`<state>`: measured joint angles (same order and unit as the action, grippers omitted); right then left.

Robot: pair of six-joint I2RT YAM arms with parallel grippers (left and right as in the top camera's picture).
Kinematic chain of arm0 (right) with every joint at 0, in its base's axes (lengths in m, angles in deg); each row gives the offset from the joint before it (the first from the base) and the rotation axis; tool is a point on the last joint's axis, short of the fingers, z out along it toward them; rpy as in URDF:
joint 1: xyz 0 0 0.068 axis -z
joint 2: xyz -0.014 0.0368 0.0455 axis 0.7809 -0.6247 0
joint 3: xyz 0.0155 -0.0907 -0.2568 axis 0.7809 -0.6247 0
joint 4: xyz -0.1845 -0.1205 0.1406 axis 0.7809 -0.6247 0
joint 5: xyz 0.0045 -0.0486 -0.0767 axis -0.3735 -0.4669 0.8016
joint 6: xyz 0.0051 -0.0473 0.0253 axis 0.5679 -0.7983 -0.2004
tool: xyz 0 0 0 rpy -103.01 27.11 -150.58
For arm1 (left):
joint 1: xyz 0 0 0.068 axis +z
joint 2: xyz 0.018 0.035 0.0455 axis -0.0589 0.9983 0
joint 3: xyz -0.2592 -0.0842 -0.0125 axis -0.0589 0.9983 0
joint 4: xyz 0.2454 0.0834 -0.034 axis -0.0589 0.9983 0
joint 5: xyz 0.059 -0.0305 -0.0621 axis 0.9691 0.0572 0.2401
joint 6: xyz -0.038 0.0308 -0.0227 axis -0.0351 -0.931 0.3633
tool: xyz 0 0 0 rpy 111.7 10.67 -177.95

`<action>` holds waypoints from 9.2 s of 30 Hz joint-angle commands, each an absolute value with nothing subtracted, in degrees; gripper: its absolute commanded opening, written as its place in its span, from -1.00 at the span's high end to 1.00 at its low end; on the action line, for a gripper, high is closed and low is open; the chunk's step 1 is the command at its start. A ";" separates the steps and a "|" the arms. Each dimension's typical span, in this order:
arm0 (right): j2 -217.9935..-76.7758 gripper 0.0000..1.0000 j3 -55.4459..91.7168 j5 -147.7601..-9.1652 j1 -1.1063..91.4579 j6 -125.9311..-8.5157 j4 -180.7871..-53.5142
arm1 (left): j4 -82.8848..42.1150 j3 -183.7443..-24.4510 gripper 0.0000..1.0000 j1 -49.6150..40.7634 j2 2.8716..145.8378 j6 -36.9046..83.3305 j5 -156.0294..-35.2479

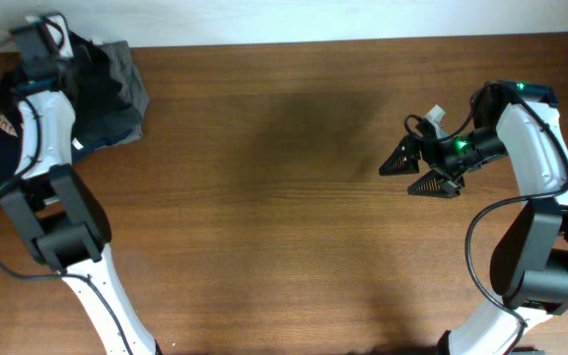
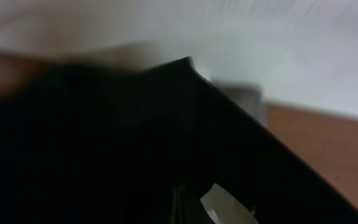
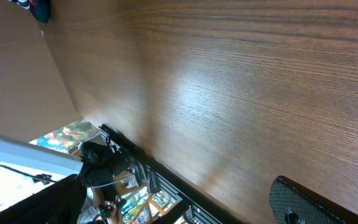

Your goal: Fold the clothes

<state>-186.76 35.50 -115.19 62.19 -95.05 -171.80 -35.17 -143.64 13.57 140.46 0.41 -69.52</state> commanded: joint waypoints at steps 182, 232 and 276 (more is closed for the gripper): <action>-76.82 -0.98 -55.42 -74.50 54.00 -79.16 -88.49 | -23.41 -55.40 -0.99 3.45 21.54 9.43 -87.31; -76.82 -0.98 -55.42 -74.52 54.00 -79.16 -88.49 | -50.03 -24.76 -0.99 -4.72 3.00 6.61 -70.11; -76.82 -0.98 -55.42 -74.50 54.00 -79.16 -88.51 | -50.03 -24.76 -0.99 -4.72 3.00 6.61 -70.11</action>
